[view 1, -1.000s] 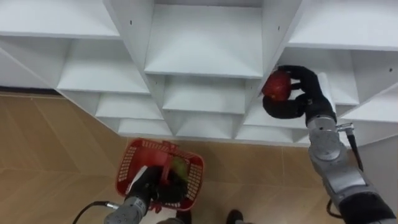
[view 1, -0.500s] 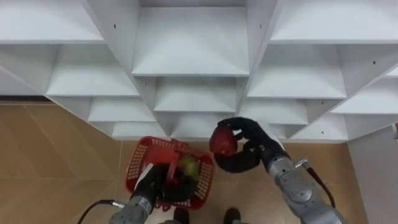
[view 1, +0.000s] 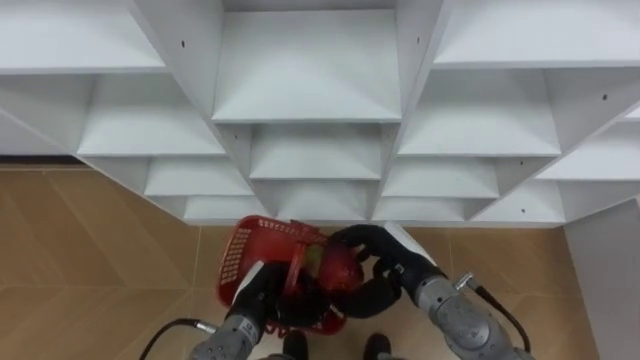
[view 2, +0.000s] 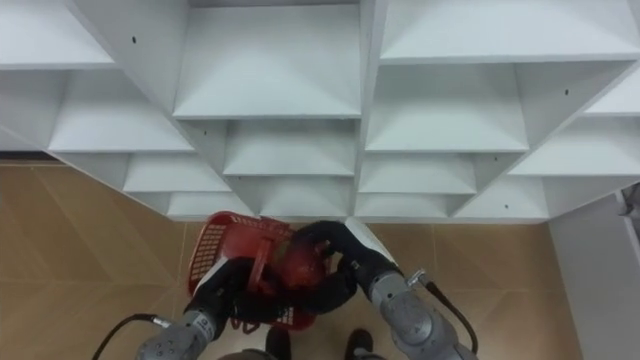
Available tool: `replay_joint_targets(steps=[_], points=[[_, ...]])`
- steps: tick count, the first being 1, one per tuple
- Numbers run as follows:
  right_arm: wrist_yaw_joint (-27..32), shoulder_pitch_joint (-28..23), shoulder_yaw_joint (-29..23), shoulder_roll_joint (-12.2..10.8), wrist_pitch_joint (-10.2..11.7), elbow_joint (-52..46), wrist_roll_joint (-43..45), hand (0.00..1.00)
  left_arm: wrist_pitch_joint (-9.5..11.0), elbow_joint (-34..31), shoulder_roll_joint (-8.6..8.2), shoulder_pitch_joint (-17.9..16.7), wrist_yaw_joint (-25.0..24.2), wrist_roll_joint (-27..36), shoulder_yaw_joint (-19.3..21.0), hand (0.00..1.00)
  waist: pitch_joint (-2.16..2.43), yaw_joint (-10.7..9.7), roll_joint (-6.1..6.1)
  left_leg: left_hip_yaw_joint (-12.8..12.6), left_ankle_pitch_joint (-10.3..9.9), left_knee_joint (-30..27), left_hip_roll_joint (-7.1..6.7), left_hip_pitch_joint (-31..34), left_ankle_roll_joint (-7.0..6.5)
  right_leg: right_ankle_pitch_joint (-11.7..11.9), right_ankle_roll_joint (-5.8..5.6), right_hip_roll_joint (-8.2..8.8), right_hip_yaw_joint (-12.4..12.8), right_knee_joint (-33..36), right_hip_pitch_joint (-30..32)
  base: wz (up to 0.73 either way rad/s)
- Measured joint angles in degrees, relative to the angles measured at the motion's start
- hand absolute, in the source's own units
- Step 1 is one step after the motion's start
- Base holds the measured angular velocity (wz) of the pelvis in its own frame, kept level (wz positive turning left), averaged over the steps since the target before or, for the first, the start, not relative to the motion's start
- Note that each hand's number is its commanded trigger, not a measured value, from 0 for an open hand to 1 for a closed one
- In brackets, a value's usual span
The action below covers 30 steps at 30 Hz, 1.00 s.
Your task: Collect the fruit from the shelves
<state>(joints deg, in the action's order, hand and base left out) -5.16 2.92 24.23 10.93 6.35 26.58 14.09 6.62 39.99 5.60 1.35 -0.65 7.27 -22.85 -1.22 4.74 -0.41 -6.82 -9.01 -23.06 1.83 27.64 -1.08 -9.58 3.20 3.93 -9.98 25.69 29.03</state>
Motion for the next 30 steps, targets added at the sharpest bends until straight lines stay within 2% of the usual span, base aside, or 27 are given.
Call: replay_joint_targets(steps=[13,24,30], points=[[0.2,-0.7,0.2,0.0,0.0,0.1,-0.1,1.00,0.1,0.0,0.27,-0.3,-0.8,0.0,-0.5,1.00,-0.06,-0.2,0.28,0.0,0.0,-0.1,-0.02,0.1,-0.01,-0.1,0.00,0.11,-0.3,0.0,0.0,0.00],[0.8,-1.0,0.0,-0.2,0.0,0.1,0.0,1.00,0.1,-0.2,0.39,-0.3,-2.4,0.0,-0.2,1.00,-0.08,-1.5,0.24,0.1,0.0,-0.5,0.06,0.2,0.00,-0.1,0.02,0.10,-0.5,0.1,0.0,0.00],[1.7,-0.8,-0.9,-0.2,0.9,2.6,-0.1,1.00,0.1,-0.2,0.37,0.0,-3.0,0.0,-0.2,1.00,-0.09,-1.6,0.22,0.1,0.0,-0.5,0.07,0.3,0.00,0.0,0.03,0.09,-0.5,0.1,0.0,0.00]])
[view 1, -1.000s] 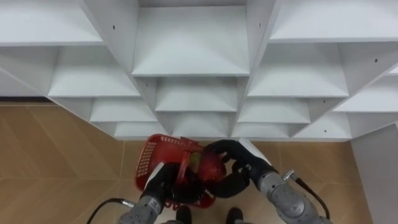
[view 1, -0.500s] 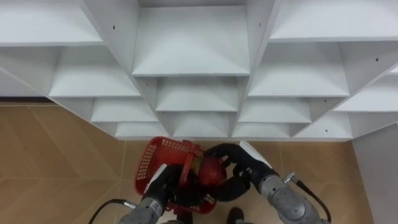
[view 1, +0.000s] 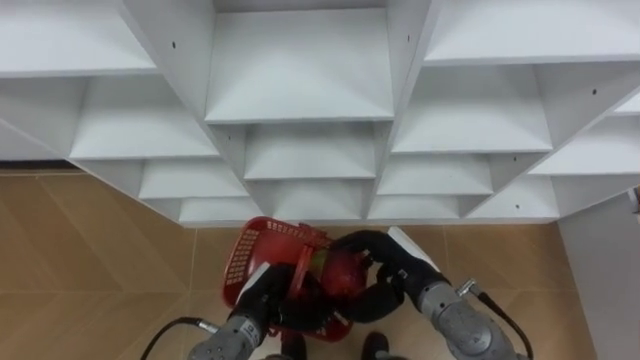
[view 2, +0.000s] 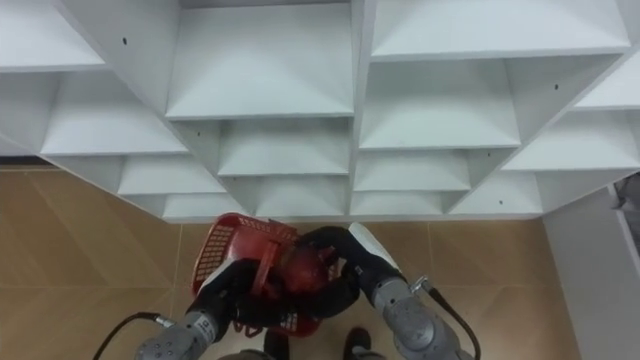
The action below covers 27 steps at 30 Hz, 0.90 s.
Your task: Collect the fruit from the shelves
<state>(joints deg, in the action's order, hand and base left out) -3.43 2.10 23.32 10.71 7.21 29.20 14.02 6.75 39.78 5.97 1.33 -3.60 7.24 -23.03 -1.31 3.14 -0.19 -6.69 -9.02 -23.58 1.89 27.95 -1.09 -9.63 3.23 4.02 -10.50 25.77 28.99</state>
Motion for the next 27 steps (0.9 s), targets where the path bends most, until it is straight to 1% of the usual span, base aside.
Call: replay_joint_targets(steps=[2,7,10,13,22,25,27], points=[[1.1,0.0,0.0,-0.1,0.9,1.4,0.0,1.00,0.0,0.0,0.01,0.0,-0.2,0.0,0.0,1.00,0.00,0.0,0.01,0.4,0.0,-0.1,0.00,0.2,0.00,0.0,0.00,0.00,-0.2,-0.1,0.0,0.05],[2.8,0.0,0.0,0.0,1.0,2.2,0.0,1.00,0.2,-0.3,0.04,0.2,-0.4,0.0,0.0,1.00,-0.01,0.2,0.01,0.3,0.0,-0.1,0.09,0.3,0.06,0.0,0.02,-0.11,-0.3,-0.2,0.1,0.01],[4.1,0.2,0.0,0.0,1.6,3.3,0.1,1.00,1.0,-0.3,0.00,0.4,-0.4,0.0,0.0,1.00,-0.09,0.3,0.15,0.2,-0.1,0.0,0.12,0.3,0.09,0.0,0.04,-0.15,-0.3,-0.3,0.1,0.00],[4.6,0.3,-0.1,0.1,1.6,4.3,0.1,1.00,1.2,-0.3,-0.02,0.4,-0.5,0.1,0.1,1.00,-0.26,0.4,0.42,0.2,-0.1,0.1,0.13,0.3,0.09,0.0,0.04,-0.17,-0.3,-0.3,0.1,0.00],[5.4,0.4,-0.2,0.1,1.6,6.1,2.3,1.00,1.2,-0.3,-0.26,0.7,-0.8,0.1,0.3,1.00,-0.19,0.7,0.69,-0.1,-0.1,0.4,0.33,0.4,0.12,0.1,0.17,-0.33,-0.3,-0.9,0.1,0.00],[5.4,1.6,-0.4,0.1,1.6,8.0,3.2,1.00,1.2,-0.3,-0.35,0.8,-1.0,0.1,0.4,1.00,-0.19,0.7,0.68,-0.3,-0.1,0.4,0.35,0.3,0.12,0.1,0.17,-0.28,-0.3,-0.9,0.1,0.00],[5.3,2.2,-0.8,0.2,1.6,8.4,5.5,1.00,1.3,-0.3,-0.35,1.1,-1.2,0.0,0.5,1.00,-0.19,1.0,0.68,-0.5,-0.1,0.4,0.38,0.3,0.12,0.1,0.17,-0.28,-0.3,-1.0,0.1,0.00]])
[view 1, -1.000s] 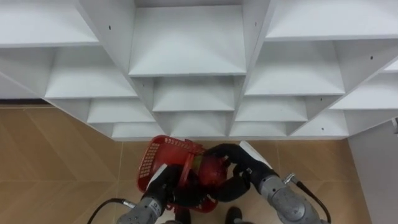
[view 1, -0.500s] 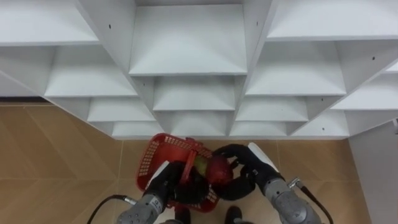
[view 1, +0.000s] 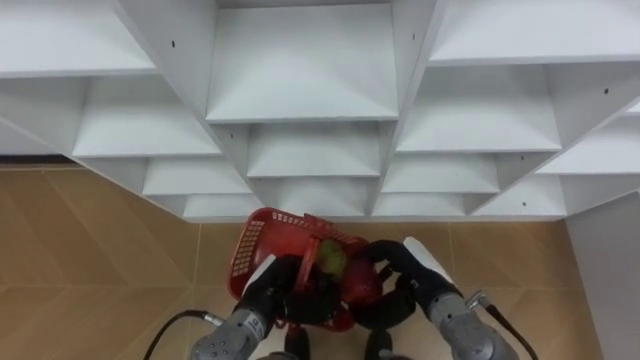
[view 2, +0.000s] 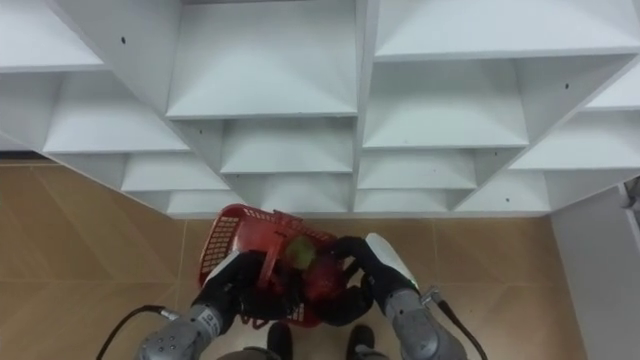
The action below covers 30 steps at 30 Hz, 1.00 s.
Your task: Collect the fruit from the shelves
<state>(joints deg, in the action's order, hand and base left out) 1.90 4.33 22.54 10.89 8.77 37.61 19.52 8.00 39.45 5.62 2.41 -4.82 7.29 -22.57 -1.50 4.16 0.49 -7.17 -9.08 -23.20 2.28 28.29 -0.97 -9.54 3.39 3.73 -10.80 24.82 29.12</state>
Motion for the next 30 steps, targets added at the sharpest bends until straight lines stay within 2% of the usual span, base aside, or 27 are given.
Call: replay_joint_targets(steps=[8,23,25,27,30], points=[[0.0,0.9,-0.8,-0.5,0.0,2.5,2.3,1.00,0.1,0.0,-0.08,0.5,-1.4,0.0,0.0,1.00,0.00,0.9,-0.01,0.0,0.0,0.0,0.03,0.0,0.00,0.0,-0.02,0.02,-0.1,0.0,-0.1,0.00],[0.5,2.7,-0.1,-1.8,-0.1,5.2,3.1,1.00,0.1,0.0,0.32,0.6,-4.1,0.5,-0.9,1.00,-0.10,0.5,-0.04,0.0,0.0,-0.5,-0.08,-0.1,-0.02,-0.2,-0.02,0.26,0.0,0.9,0.0,0.00],[0.6,3.4,-0.1,-1.9,-0.1,5.8,3.3,1.00,0.1,0.0,0.34,0.6,-4.5,1.9,-1.0,1.00,-0.35,0.5,0.11,0.0,0.0,-0.5,-0.05,-0.1,-0.02,-0.2,-0.02,0.25,0.0,0.9,0.0,0.00],[1.2,3.9,-0.2,-2.0,-0.1,5.9,3.9,1.00,0.1,0.0,0.30,0.8,-4.8,2.2,-1.3,1.00,-0.82,0.5,0.38,0.2,0.0,-0.4,-0.03,0.1,-0.02,-0.2,-0.02,0.25,-0.1,0.9,0.0,0.00],[2.1,4.2,-0.3,-2.0,-0.1,5.9,5.0,1.00,0.1,0.0,0.27,1.0,-5.0,2.2,-1.3,1.00,-0.90,0.4,0.43,0.4,0.0,-0.3,-0.04,0.2,-0.02,-0.2,0.00,0.24,-0.3,0.9,0.1,0.01]])
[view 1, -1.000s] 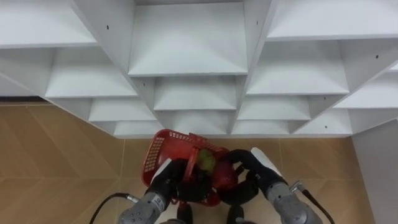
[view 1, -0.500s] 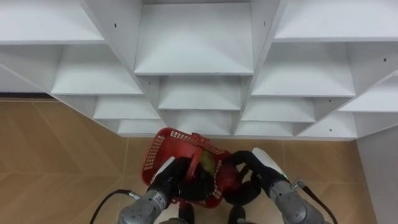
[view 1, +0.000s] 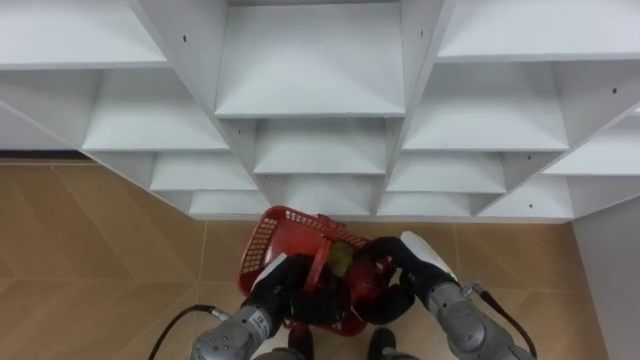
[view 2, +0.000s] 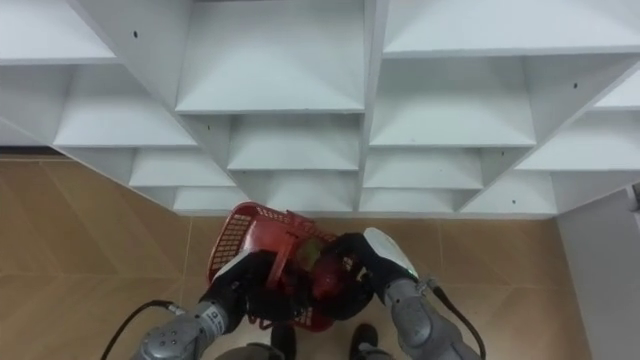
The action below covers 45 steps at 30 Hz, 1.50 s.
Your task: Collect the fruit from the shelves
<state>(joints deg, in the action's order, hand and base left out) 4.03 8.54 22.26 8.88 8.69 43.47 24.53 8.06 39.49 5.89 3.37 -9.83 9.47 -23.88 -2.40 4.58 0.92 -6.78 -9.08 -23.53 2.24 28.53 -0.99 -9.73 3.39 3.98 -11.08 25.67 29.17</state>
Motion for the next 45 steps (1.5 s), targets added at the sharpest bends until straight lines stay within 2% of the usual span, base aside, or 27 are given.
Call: replay_joint_targets(steps=[2,3,4,5,6,7,24,45], points=[[0.3,0.3,0.0,0.0,0.0,0.1,0.3,1.00,0.0,0.0,-0.01,0.2,0.0,0.0,0.0,1.00,0.00,0.1,0.00,0.0,0.0,0.0,-0.02,0.0,0.00,0.0,0.00,0.01,0.0,0.0,0.0,0.00],[0.4,0.6,0.0,0.0,0.0,0.3,0.3,0.87,0.0,0.0,-0.01,0.4,-0.2,0.0,0.0,1.00,0.00,0.1,0.00,0.0,0.0,-0.1,-0.03,0.0,0.00,0.0,0.00,0.01,-0.1,-0.1,0.0,0.00],[0.4,0.8,0.0,0.0,0.0,0.5,0.3,0.67,0.0,0.0,-0.01,0.4,-0.4,0.0,0.0,1.00,0.01,0.1,0.00,0.0,0.0,-0.1,-0.03,0.0,0.00,0.0,0.00,0.01,-0.1,-0.1,0.0,0.00],[0.6,1.2,0.0,0.0,0.0,0.7,0.4,0.32,0.0,0.0,-0.03,0.6,-0.7,0.0,0.0,1.00,0.01,0.1,0.01,0.0,0.0,-0.1,-0.03,0.1,0.00,0.0,0.00,0.01,-0.1,0.0,0.0,0.00],[0.8,1.5,0.1,0.0,0.0,0.7,0.4,0.05,0.0,0.0,-0.07,0.7,-0.9,0.0,0.0,1.00,0.01,0.1,0.02,0.0,0.0,-0.1,-0.03,0.1,0.00,0.0,0.00,0.00,-0.1,0.0,0.0,0.00],[0.9,1.6,0.1,0.0,0.0,0.7,0.4,0.00,0.0,0.0,-0.10,0.7,-0.9,0.0,0.0,1.00,0.01,0.1,0.02,0.0,0.0,-0.1,-0.03,0.2,0.00,0.0,-0.01,0.01,-0.1,0.0,0.0,0.00],[2.4,2.0,0.1,-0.2,0.1,0.9,0.3,0.00,-0.2,0.1,-1.02,1.1,-1.0,0.0,-0.1,1.00,0.12,0.1,0.15,-0.1,0.0,-0.3,-0.02,-0.1,0.01,0.0,-0.01,0.05,0.0,0.1,0.0,0.00],[2.4,2.0,0.1,-0.2,0.1,0.9,0.3,0.00,-0.2,0.1,-1.13,1.1,-2.1,0.0,0.0,1.00,0.16,0.1,0.20,-0.4,0.0,-0.9,0.04,-0.2,0.00,0.0,0.01,0.08,0.1,0.5,-0.1,0.00]])
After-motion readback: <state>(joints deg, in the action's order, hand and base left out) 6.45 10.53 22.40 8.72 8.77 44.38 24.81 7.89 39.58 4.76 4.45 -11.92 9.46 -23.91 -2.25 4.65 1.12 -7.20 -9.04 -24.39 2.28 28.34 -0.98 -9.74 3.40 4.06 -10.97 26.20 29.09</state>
